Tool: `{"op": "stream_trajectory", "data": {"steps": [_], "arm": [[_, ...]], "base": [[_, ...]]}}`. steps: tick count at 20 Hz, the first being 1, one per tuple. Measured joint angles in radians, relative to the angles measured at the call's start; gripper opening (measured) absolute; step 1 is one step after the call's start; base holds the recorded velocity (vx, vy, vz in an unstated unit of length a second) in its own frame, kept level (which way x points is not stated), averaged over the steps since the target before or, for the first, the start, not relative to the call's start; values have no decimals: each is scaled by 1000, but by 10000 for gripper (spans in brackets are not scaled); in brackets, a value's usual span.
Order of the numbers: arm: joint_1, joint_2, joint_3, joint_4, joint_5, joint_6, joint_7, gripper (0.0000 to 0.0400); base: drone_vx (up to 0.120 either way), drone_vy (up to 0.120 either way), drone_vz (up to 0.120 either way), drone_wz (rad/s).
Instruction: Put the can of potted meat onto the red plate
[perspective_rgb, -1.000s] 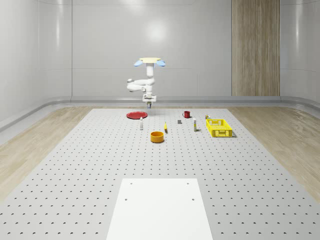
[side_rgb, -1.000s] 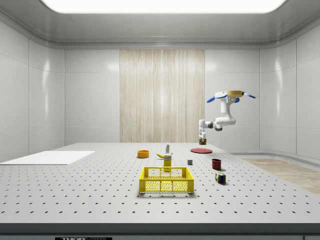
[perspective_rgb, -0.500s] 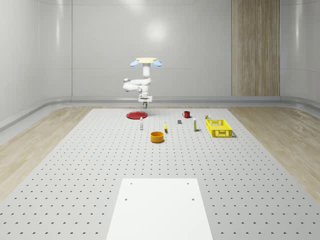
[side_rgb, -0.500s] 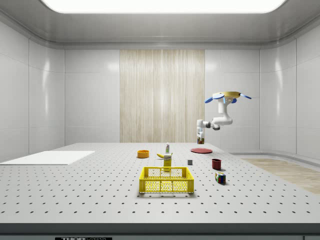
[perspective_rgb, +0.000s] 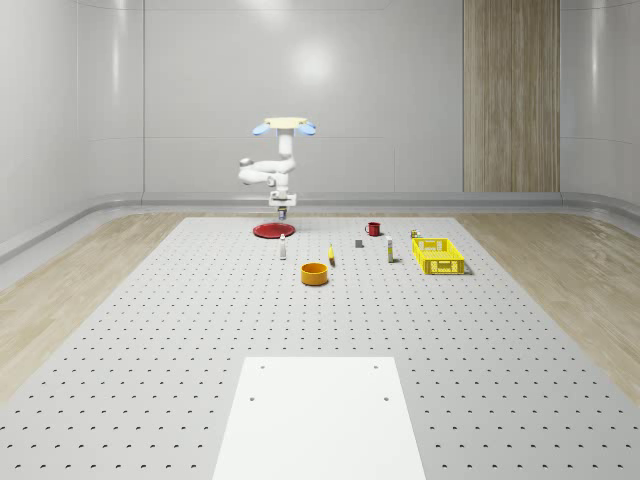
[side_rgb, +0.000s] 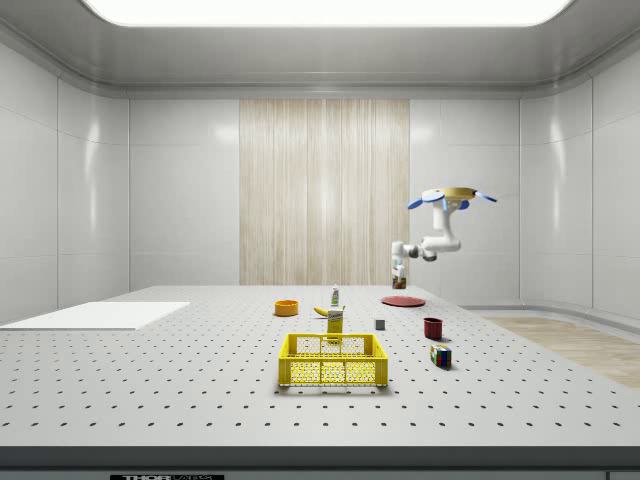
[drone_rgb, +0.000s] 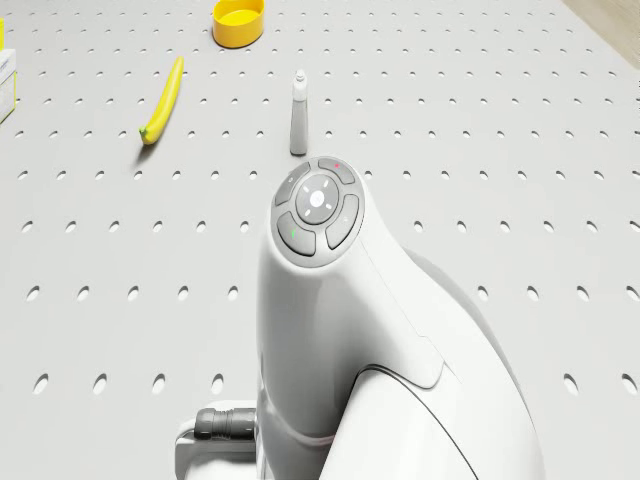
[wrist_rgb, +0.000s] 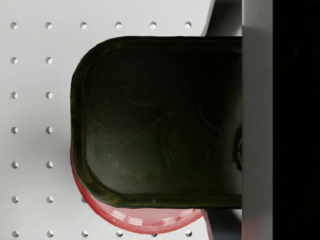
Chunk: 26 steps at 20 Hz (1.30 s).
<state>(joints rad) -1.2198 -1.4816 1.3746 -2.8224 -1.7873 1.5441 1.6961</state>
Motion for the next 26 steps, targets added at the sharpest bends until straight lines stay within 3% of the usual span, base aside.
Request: {"op": "stream_trajectory", "data": {"steps": [9,26], "arm": [[-3,-14,2,1,6,13,2,285],[-29,-30,-178,48,-157,100,-1,284]], "base": [[0,-120,0,0],[0,0,0,0]]}}
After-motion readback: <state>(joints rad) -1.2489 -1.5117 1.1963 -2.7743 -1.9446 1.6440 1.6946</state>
